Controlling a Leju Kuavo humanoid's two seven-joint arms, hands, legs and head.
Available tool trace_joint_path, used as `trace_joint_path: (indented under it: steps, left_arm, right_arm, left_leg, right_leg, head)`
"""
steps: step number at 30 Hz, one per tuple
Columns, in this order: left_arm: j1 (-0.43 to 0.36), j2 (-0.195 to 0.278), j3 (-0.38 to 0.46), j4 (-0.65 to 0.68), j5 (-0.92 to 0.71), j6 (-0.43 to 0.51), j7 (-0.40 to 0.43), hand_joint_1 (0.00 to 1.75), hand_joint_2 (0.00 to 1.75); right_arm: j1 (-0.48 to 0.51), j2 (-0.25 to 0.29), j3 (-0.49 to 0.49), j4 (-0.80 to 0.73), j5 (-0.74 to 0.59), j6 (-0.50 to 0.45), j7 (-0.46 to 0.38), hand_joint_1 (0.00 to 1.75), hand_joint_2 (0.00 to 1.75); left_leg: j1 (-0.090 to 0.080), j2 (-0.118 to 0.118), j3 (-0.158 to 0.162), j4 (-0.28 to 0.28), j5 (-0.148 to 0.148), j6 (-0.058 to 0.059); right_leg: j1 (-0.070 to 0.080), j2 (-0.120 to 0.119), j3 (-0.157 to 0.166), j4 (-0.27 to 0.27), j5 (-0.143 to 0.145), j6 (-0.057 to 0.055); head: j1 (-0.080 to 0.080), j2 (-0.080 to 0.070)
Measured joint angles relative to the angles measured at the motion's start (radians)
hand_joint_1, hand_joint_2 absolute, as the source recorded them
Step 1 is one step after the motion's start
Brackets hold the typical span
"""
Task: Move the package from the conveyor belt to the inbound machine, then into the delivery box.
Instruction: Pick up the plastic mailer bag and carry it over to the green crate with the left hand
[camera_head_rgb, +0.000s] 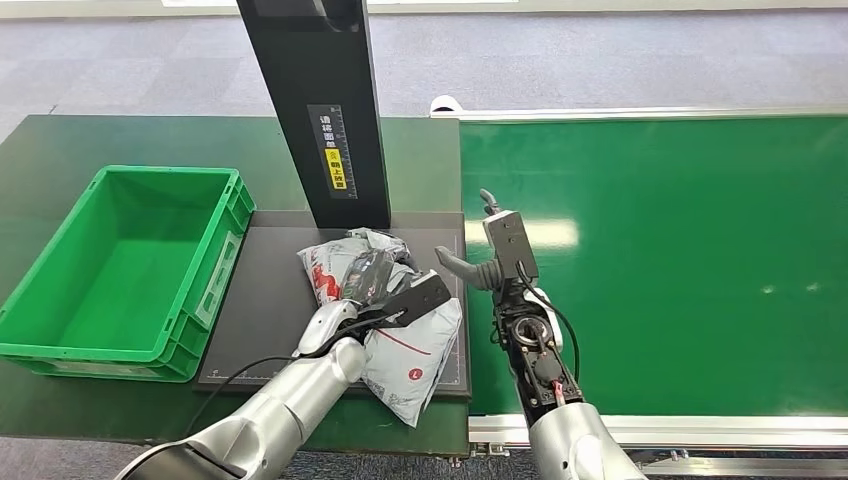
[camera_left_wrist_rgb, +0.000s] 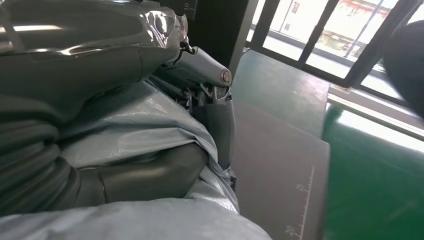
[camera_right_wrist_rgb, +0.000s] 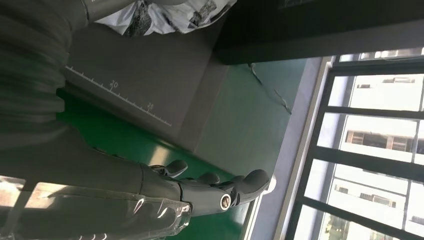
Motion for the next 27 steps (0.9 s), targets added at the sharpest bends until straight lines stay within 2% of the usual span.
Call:
trace_joint_path:
  steps: [8, 10, 15, 18, 22, 25, 27]
  left_arm:
    - [0.004, -0.006, 0.033, 0.000, 0.032, 0.013, -0.055, 1.75, 1.75]
    - [0.013, -0.009, 0.052, -0.006, 0.085, 0.041, -0.130, 1.75, 1.75]
    - [0.050, -0.020, 0.129, -0.050, 0.272, 0.110, -0.391, 1.75, 1.75]
    - [0.066, -0.021, 0.163, -0.084, 0.351, 0.137, -0.472, 1.75, 1.75]
    - [0.116, -0.012, 0.176, -0.184, 0.494, 0.202, -0.499, 1.75, 1.75]
    - [0.168, 0.017, 0.156, -0.297, 0.616, 0.282, -0.501, 1.75, 1.75]
    - [0.205, 0.039, 0.151, -0.386, 0.639, 0.318, -0.501, 1.75, 1.75]
  right_arm:
    - [-0.007, 0.015, 0.000, 0.033, -0.005, 0.004, -0.021, 0.00, 1.75]
    - [-0.007, 0.017, 0.004, 0.035, 0.005, -0.010, -0.036, 0.00, 1.75]
    - [-0.006, 0.018, 0.037, 0.039, 0.040, -0.049, -0.090, 0.00, 1.75]
    - [-0.005, 0.019, 0.057, 0.044, 0.033, -0.059, -0.112, 0.00, 1.75]
    - [-0.004, 0.017, 0.077, 0.052, 0.011, -0.062, -0.131, 0.00, 1.75]
    - [-0.004, 0.015, 0.087, 0.056, -0.004, -0.062, -0.139, 0.00, 1.75]
    - [-0.002, 0.013, 0.095, 0.059, -0.009, -0.062, -0.141, 0.00, 1.75]
  left_leg:
    - [0.000, 0.000, 0.000, 0.000, 0.000, 0.000]
    - [0.000, 0.000, 0.000, 0.000, 0.000, 0.000]
    - [0.000, 0.000, -0.001, 0.000, 0.000, 0.000]
    - [0.000, 0.000, -0.001, 0.000, 0.000, 0.000]
    - [0.000, 0.002, -0.001, 0.000, 0.000, 0.000]
    - [0.000, 0.002, -0.001, 0.000, 0.000, 0.000]
    - [0.000, 0.001, -0.002, 0.000, 0.000, 0.000]
  right_leg:
    - [0.000, 0.000, 0.000, 0.000, 0.000, 0.000]
    - [0.000, 0.000, 0.000, 0.000, 0.000, 0.000]
    - [0.000, 0.000, -0.001, 0.000, 0.000, 0.000]
    - [0.000, 0.000, -0.001, 0.000, 0.000, 0.000]
    - [0.000, 0.000, -0.001, 0.000, 0.000, 0.000]
    - [0.000, 0.000, -0.002, 0.000, 0.000, 0.000]
    - [0.000, 0.000, -0.002, 0.000, 0.000, 0.000]
  head:
    - [0.000, 0.000]
    - [0.000, 0.000]
    - [0.000, 0.000]
    - [0.000, 0.000]
    - [0.000, 0.000]
    - [0.000, 0.000]
    - [0.000, 0.000]
